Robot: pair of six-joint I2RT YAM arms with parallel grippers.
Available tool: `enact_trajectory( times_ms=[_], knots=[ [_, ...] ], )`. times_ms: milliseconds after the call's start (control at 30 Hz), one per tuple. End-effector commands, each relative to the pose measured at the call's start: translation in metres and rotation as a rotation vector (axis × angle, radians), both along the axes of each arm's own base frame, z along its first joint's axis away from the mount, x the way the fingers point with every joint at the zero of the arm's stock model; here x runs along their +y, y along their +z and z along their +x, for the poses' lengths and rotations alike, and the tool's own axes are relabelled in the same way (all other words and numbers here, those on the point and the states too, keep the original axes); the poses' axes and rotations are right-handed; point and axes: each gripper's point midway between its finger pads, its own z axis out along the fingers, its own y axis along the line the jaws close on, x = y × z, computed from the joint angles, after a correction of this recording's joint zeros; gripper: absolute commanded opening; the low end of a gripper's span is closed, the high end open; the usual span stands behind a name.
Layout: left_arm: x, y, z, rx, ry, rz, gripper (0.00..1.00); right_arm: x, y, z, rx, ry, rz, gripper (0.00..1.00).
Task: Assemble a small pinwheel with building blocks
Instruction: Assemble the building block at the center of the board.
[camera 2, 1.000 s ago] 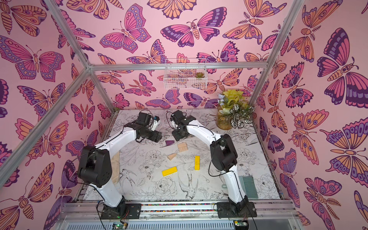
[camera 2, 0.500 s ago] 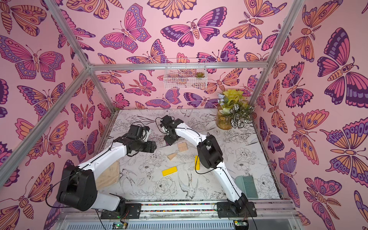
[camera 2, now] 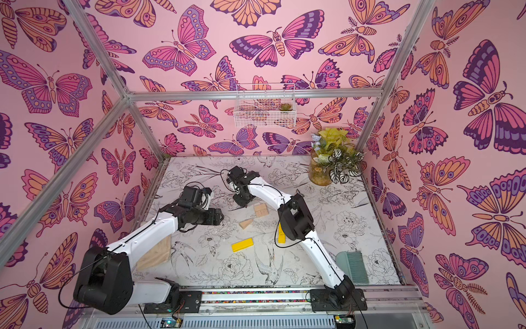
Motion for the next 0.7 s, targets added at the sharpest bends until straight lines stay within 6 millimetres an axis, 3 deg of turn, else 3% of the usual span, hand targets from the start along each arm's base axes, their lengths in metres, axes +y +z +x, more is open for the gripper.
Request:
enact_trajectory(
  times_ms=[0, 233, 667],
  knots=[
    [-0.003, 0.0, -0.004, -0.002, 0.001, -0.026, 0.82, 0.004, -0.005, -0.007, 0.027, 0.002, -0.002, 0.34],
    [-0.004, -0.006, -0.007, 0.013, -0.003, -0.023, 0.82, -0.011, -0.008, -0.007, 0.008, -0.017, -0.056, 0.18],
    [-0.013, -0.012, -0.01, 0.03, -0.026, -0.018, 0.82, -0.04, -0.005, -0.005, -0.003, -0.054, -0.092, 0.17]
  ],
)
